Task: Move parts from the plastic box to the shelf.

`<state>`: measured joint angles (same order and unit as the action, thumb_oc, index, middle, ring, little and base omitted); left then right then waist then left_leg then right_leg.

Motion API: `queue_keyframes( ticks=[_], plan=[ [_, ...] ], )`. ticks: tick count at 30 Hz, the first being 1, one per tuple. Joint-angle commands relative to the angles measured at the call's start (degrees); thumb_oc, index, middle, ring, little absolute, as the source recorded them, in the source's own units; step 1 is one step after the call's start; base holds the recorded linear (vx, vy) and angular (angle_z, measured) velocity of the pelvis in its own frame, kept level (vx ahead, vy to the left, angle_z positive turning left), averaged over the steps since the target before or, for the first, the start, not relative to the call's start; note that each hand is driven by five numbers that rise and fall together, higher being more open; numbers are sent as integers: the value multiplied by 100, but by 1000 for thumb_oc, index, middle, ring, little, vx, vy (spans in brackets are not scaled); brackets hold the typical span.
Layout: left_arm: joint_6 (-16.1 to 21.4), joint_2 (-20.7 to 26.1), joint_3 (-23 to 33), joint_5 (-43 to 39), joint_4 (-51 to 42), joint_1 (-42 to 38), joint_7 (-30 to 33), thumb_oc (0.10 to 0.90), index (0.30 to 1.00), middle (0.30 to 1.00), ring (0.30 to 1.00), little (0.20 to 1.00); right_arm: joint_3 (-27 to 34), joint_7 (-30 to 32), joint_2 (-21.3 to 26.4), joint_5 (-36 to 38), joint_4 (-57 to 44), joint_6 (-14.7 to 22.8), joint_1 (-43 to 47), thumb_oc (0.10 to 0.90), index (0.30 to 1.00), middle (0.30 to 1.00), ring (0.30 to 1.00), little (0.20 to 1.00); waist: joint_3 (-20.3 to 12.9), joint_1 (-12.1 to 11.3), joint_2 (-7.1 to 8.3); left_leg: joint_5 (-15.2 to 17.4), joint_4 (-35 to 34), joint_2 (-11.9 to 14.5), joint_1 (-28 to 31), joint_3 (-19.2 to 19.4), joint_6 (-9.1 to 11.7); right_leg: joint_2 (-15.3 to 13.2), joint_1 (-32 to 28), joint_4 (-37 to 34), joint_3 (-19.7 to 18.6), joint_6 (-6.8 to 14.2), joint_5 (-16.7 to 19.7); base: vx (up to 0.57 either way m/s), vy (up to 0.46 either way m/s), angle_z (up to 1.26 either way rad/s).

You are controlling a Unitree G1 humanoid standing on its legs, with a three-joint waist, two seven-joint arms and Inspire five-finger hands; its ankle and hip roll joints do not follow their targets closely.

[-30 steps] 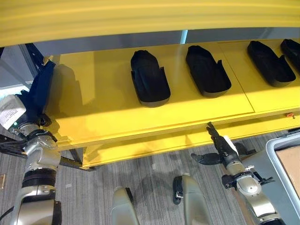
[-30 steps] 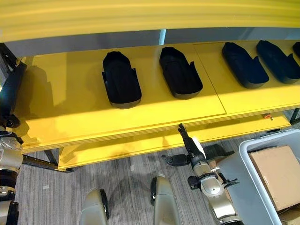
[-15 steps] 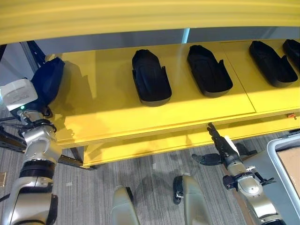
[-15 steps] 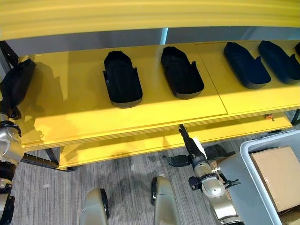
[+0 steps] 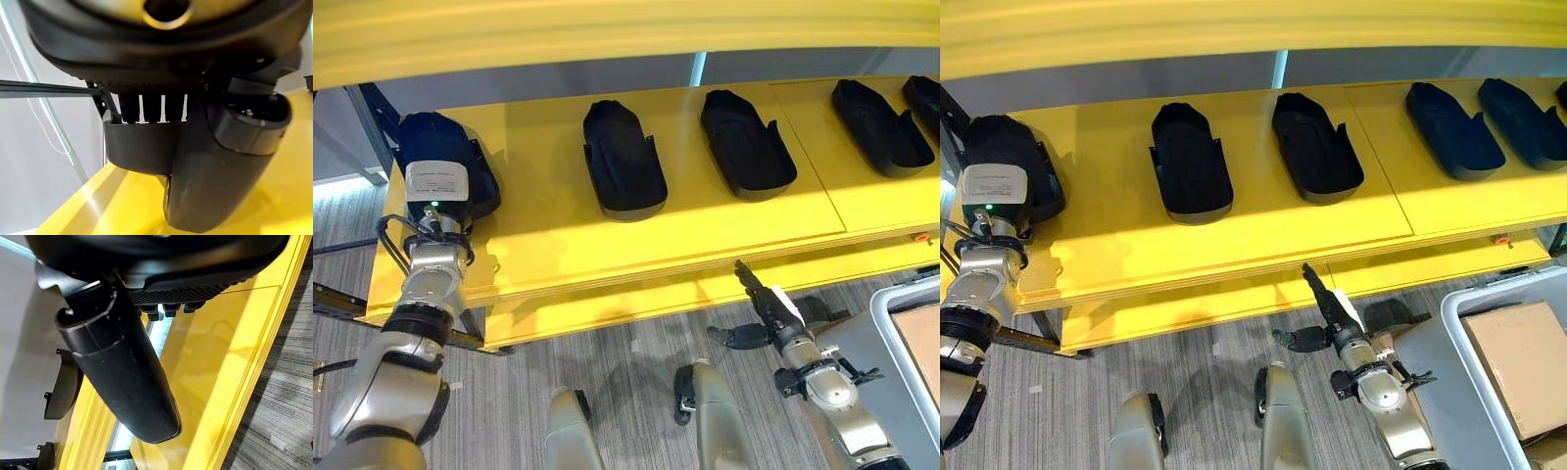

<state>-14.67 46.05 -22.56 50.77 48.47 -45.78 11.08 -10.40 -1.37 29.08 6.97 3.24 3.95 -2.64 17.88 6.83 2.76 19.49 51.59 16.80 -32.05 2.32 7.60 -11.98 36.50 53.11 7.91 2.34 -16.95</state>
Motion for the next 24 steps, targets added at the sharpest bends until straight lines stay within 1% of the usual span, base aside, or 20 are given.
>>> queue_keyframes(
  ticks=[1,2,6,11,13,14,16,17,18,19,20,24],
  plan=[
    [11,115,-166,-62,566,-500,195,400,300,300,300,300,140,107,182,210,-487,688,215,900,1000,1000,1000,1000,-400,24,-24,-430,-412,-61,-56,-327,-204,-228,-578,-460,-286,396,-103,78,4,-1],
    [43,67,-294,-161,789,-593,225,400,300,300,300,300,70,129,195,223,-475,725,210,900,1000,1000,1000,1000,-425,52,-33,-304,-374,-48,-2,-325,-178,-234,-630,-431,-295,443,-206,77,5,-5],
    [98,0,-477,-268,1098,-714,248,400,300,300,300,300,17,161,213,236,-440,763,223,900,1000,1000,1000,1000,-416,64,-17,-304,-351,-41,-4,-330,-177,-231,-634,-417,-311,455,-201,19,1,-3],
    [132,-44,-652,-252,1141,-831,285,400,300,300,300,300,-19,209,214,262,-429,819,219,900,1000,1000,1000,1000,-419,79,-9,-302,-350,-42,-12,-325,-180,-239,-616,-404,-311,459,-200,0,0,0],
    [154,-51,-728,-166,990,-832,316,400,300,300,300,300,-17,242,213,257,-407,834,229,900,1000,1000,1000,1000,-426,74,-7,-311,-367,-48,-19,-327,-182,-243,-619,-422,-305,458,-188,-44,-1,0],
    [167,-43,-750,-98,886,-818,323,400,300,300,300,300,-10,257,203,249,-387,842,235,900,1000,1000,1000,1000,-417,68,-7,-453,-401,-66,-86,-331,-209,-238,-553,-448,-291,415,-71,-86,0,0],
    [174,-27,-743,-55,780,-793,315,400,300,300,300,300,-5,277,202,235,-378,848,240,900,1000,1000,1000,1000,-415,64,-9,-451,-399,-70,-91,-332,-211,-240,-550,-445,-290,416,-70,-42,0,1],
    [169,1,-680,149,299,-644,368,400,300,300,300,300,40,318,181,181,-352,860,252,900,1000,1000,1000,1000,-404,34,-15,-444,-398,-74,-99,-338,-212,-245,-552,-435,-275,410,-79,0,0,0],
    [169,2,-678,150,297,-642,367,400,300,300,300,300,39,318,181,181,-352,860,253,900,1000,1000,1000,1000,-405,35,-16,-444,-398,-74,-100,-339,-212,-245,-552,-435,-275,410,-80,0,0,0],
    [194,11,-616,279,-32,-509,400,400,300,300,300,300,76,350,153,161,-315,875,266,900,1000,1000,1000,1000,-396,5,-16,-438,-399,-80,-105,-352,-214,-250,-546,-432,-272,408,-87,-6,-2,3],
    [192,14,-607,283,-42,-499,394,400,300,300,300,300,72,350,155,161,-314,876,267,900,1000,1000,1000,1000,-398,8,-17,-437,-398,-80,-106,-352,-214,-250,-545,-432,-273,408,-88,-8,-3,4],
    [284,88,-452,642,-830,-151,410,400,300,300,300,300,177,395,119,113,-293,880,267,900,1000,1000,1000,1000,-388,-45,-26,-416,-386,-93,-115,-353,-219,-252,-573,-449,-258,404,-106,0,0,1]
  ],
)
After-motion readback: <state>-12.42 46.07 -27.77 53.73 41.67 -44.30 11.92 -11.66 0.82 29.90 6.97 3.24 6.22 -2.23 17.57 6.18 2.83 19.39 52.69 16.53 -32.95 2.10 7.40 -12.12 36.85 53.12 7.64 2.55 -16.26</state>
